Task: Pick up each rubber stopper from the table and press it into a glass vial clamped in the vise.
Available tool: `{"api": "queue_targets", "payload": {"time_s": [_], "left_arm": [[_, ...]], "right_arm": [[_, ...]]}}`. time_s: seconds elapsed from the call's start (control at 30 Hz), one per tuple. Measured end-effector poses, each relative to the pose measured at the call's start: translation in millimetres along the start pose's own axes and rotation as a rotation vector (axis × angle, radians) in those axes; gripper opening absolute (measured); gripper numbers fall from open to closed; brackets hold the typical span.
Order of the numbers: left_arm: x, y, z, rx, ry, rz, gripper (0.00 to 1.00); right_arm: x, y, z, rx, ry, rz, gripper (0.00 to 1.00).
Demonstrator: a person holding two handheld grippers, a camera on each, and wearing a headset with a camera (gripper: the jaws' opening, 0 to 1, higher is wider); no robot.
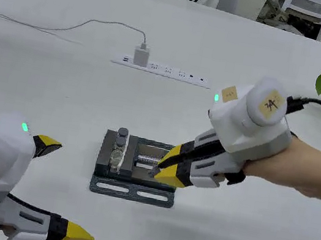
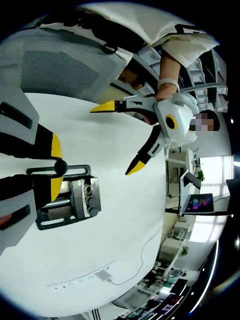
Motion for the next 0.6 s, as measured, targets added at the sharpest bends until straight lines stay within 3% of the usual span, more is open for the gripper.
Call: {"api": "queue_targets", "payload": {"time_s": [0.17, 0.6], "left_arm": [[0.1, -0.2, -1.5, 0.003, -0.007, 0.0, 0.96], [0.9, -2.7, 0.4, 0.001, 0.003, -0.012, 0.95]], "right_arm": [[8.5, -0.7, -14.3, -0.083, 0.101, -0.004, 0.05], [20.8, -9.9, -41.1, -0.24, 0.315, -0.041, 0.05]]}}
Point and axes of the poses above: the centre of the closed fingertips' face, and the gripper's own axes: y roughly backward along the fingers, x roughly to its right, z roughly out of its underside, the point moved 9 cm from there along y, roughly backward along the fingers, and after that the axes turned 10 degrees about -y, right-handed, at the moved point
